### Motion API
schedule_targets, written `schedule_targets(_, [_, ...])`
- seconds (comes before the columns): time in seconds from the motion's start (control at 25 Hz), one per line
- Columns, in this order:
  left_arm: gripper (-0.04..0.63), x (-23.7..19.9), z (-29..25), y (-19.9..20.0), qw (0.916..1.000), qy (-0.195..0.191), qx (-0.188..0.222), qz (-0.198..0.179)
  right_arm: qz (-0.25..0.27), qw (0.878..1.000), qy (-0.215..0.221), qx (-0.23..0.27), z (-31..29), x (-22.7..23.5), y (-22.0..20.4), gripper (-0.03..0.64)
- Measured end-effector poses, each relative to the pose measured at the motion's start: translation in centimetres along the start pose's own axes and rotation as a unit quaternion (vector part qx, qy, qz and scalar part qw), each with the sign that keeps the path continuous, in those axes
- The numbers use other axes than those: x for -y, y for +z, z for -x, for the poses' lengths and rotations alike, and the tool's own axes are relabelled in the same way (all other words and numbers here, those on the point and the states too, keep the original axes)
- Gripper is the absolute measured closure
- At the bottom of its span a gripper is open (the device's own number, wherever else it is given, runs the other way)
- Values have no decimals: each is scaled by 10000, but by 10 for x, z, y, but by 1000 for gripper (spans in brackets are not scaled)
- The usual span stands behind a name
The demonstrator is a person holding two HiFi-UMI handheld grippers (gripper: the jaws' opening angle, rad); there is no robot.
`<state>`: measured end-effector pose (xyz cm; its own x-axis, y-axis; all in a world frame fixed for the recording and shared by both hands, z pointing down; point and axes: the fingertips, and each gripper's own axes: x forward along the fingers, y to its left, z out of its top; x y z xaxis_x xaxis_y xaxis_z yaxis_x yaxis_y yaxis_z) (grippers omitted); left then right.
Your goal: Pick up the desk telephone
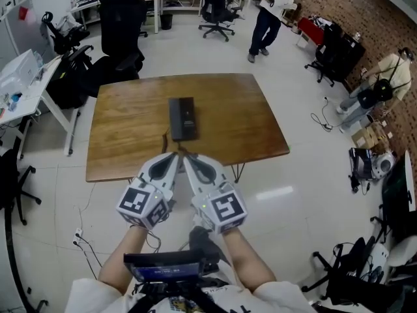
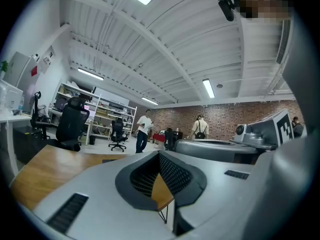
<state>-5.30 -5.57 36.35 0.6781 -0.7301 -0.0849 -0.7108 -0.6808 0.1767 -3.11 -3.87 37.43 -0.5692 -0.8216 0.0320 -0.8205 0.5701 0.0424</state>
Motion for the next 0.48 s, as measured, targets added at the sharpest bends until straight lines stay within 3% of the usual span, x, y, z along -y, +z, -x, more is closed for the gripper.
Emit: schedule_targets(0.48, [595, -31, -78, -10, 9998, 127, -134, 123, -22, 9998, 111, -168, -42, 74, -8, 611])
